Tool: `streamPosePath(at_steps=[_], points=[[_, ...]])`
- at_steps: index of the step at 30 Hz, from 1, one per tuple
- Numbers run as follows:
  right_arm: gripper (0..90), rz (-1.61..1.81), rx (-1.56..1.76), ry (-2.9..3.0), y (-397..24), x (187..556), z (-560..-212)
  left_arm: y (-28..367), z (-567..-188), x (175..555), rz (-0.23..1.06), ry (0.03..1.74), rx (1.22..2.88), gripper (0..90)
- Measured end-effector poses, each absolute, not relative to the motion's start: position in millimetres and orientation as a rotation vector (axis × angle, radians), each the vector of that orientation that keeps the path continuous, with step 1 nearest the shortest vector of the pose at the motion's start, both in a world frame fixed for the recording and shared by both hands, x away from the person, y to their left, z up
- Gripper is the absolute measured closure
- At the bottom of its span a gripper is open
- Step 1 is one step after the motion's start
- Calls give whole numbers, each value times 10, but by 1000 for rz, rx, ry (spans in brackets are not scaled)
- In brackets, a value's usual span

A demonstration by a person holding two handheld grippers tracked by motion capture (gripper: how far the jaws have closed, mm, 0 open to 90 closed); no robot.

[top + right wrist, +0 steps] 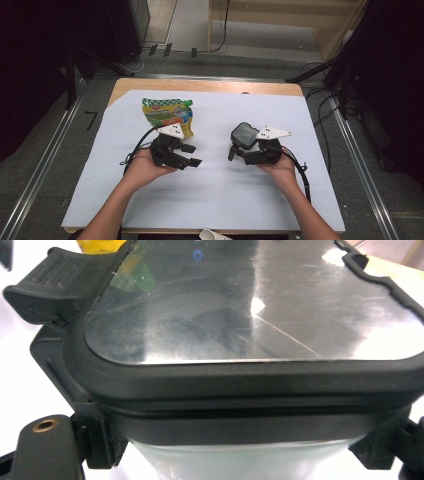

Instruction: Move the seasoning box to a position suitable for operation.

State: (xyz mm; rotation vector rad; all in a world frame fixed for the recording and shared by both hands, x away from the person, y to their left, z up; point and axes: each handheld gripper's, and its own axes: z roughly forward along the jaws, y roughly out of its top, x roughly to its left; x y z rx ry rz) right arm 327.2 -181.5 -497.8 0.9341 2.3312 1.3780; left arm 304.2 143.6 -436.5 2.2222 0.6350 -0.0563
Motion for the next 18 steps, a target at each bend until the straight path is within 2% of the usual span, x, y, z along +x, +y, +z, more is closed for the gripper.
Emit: streamPosePath(at_steps=[18], points=[[159,1405,798,2434,-1351,3117,-5090,1450,-4372,3050,-60,627,2228,446]])
